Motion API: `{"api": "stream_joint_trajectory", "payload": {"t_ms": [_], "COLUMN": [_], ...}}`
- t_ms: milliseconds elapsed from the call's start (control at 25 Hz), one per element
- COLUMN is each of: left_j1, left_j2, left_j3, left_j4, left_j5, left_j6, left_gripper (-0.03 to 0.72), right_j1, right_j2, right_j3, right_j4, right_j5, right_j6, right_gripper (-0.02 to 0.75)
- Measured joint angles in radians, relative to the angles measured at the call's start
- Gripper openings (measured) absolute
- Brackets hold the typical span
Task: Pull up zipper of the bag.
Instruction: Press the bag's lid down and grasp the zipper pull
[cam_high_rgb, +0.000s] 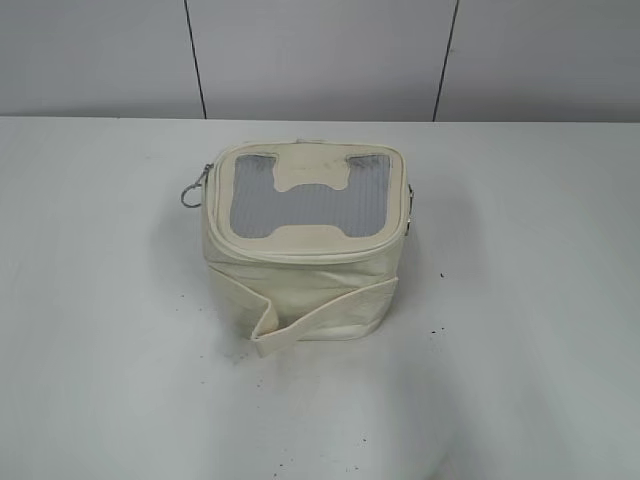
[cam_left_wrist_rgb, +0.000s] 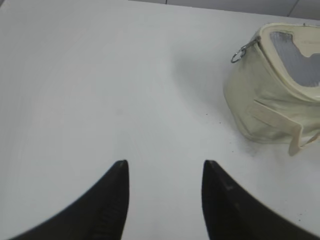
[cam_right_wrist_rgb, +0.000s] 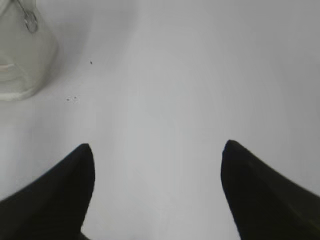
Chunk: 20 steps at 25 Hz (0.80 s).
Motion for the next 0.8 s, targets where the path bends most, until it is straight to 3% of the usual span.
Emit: {"api": "stream_joint_trajectory", "payload": {"t_ms": [160, 360, 600, 800], "left_j1": [0.0, 0.0, 0.0, 0.0], "left_j2": [0.155, 0.414, 0.742, 0.943], "left_j3": [-0.008, -0.02, -0.092, -0.192], "left_j4": [-0.107, -0.333, -0.651, -0.806], "left_j5": [-0.12, -0.223, -0.248, -0.24], "left_j6": [0.084, 0.289, 0.616, 0.8], "left_gripper": [0.368, 0.368, 0.368, 0.368], "right_j1": [0.076, 0.161, 0.187, 0.189], "right_j2": [0.143, 0.377, 0.716, 0.95], "right_j3": [-0.033, -0.117, -0.316, -0.505], "right_j4": [-0.025, -0.025, -0.008, 0.107], "right_j5": [-0.143, -0.264, -0.298, -0.302], "right_j6": [0.0, -0.019, -0.141, -0.322], "right_gripper": [0.588, 0.588, 0.588, 0.588]}}
